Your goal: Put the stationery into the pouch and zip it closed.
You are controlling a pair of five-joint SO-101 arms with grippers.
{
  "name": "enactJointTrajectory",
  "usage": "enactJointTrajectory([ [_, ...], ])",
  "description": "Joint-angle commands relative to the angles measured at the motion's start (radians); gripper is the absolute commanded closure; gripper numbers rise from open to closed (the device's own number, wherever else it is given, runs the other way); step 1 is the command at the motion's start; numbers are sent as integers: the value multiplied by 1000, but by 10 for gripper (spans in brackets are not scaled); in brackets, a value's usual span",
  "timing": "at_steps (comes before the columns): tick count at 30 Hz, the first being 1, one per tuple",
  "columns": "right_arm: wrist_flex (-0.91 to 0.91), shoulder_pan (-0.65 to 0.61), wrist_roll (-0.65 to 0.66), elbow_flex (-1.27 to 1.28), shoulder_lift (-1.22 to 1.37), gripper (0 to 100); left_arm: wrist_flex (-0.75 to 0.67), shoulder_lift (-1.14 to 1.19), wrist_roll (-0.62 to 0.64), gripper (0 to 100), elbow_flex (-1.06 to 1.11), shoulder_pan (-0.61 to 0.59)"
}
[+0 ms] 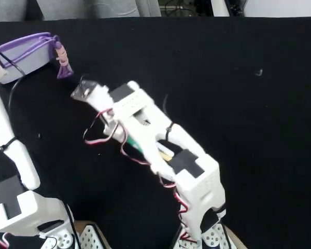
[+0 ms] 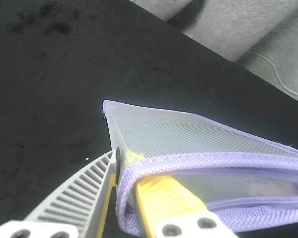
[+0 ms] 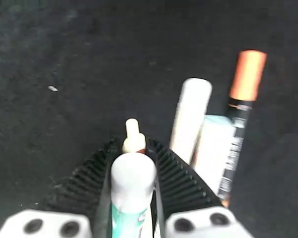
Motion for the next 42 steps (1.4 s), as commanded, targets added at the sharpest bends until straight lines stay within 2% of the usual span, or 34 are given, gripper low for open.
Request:
enactJointTrajectory([
  [1, 57, 69, 0, -136, -31, 988, -21, -8, 5, 972, -38, 50],
  [5, 74, 135, -2, -188, -113, 988, -17, -9, 5, 972, -33, 113],
  [16, 63, 212, -12, -202, -344, 988, 195, -9, 5, 972, -185, 271],
  [22, -28, 245, -112, -189, -435, 988, 238, -8, 5, 972, -180, 323],
  [31, -133, 285, -117, -189, -625, 988, 282, -9, 5, 972, -180, 374],
  [37, -250, 285, -288, -188, -743, 988, 299, -9, 5, 972, -180, 387],
  [42, -373, 259, -367, -147, -765, 988, 296, -9, 5, 972, -162, 387],
])
